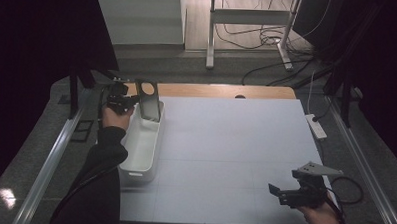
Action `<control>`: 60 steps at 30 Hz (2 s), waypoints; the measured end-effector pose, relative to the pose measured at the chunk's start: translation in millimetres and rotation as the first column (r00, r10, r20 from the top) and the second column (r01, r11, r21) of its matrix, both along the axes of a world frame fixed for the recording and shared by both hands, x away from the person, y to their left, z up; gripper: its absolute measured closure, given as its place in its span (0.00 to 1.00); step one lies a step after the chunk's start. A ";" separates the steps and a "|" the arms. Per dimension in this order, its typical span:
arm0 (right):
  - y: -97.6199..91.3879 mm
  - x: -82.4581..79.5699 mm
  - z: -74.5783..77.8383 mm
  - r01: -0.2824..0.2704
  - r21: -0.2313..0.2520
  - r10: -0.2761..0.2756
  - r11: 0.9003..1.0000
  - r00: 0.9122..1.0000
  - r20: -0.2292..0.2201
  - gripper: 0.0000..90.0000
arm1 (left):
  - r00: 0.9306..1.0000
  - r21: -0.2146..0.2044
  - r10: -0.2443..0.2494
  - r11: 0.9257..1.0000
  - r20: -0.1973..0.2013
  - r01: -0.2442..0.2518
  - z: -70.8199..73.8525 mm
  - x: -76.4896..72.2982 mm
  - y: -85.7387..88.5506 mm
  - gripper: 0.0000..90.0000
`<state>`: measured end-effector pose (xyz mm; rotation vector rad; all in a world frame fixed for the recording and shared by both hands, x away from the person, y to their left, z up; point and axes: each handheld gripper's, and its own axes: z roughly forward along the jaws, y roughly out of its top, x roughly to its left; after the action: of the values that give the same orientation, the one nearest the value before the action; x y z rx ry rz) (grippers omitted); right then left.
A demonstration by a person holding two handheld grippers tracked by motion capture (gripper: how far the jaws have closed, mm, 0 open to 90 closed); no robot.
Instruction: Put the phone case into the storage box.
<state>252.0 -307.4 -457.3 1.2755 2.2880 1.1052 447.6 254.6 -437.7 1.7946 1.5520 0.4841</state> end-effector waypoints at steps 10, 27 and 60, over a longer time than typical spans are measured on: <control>0.3 0.0 -0.1 -0.002 -0.002 0.002 1.000 1.000 0.000 0.00 | 1.000 0.012 0.000 1.000 -0.027 0.000 -11.3 0.8 -3.1 0.99; 0.5 -0.1 -0.1 -0.004 -0.006 0.004 1.000 1.000 0.000 0.00 | 0.999 0.012 -0.020 1.000 -0.025 0.021 -9.8 -0.1 0.1 0.91; 0.8 0.2 -0.3 -0.004 -0.008 0.004 1.000 1.000 -0.004 0.00 | 0.991 -0.009 -0.127 0.992 -0.028 0.127 -6.8 -13.7 7.2 0.51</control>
<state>252.2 -306.6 -457.6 1.2716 2.2965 1.0950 433.9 261.8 -444.5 1.8885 1.4459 0.3925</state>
